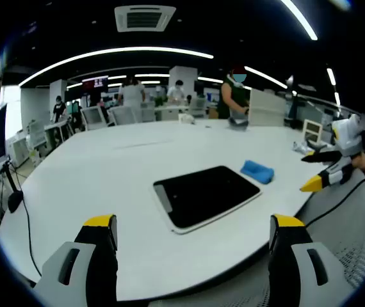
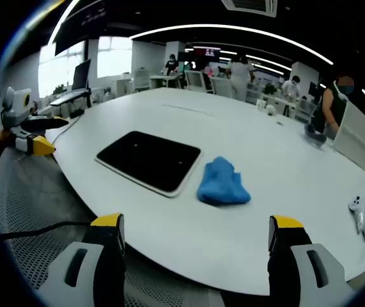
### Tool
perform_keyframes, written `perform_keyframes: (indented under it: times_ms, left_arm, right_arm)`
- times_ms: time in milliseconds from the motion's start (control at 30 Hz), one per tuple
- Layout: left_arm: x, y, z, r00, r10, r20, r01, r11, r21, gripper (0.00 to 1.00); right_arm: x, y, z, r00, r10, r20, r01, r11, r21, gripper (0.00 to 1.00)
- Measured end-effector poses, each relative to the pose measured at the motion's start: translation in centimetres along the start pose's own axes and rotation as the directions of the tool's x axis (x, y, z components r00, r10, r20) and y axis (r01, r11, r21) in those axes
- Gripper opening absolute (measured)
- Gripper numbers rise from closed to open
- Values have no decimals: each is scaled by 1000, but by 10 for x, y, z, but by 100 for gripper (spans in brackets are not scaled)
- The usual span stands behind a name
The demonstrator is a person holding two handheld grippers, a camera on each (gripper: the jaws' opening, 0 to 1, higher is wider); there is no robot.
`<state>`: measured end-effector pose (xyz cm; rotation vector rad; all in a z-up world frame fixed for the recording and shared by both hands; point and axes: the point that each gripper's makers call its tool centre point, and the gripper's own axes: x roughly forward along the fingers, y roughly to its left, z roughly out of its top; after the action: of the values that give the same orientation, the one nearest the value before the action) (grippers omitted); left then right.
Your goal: Wipe the mirror surface with the cleaning cloth until all visible marks leave the cleaned area.
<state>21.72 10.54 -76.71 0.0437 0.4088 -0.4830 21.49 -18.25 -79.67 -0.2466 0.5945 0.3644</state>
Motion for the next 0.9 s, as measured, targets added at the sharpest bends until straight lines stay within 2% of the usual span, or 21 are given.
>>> perform_keyframes:
  times_ms: [233,900]
  left_arm:
    - [0,0,0,1000,1,2,-1,1000,0,99]
    - [1,0,0,1000,1,0,-1,1000,-4,99]
  right_arm:
    - [0,0,-3,1000,-3,-17,2,1000,-19,89]
    - [0,0,-1,1000,1,-10,-1,1000,-18,89]
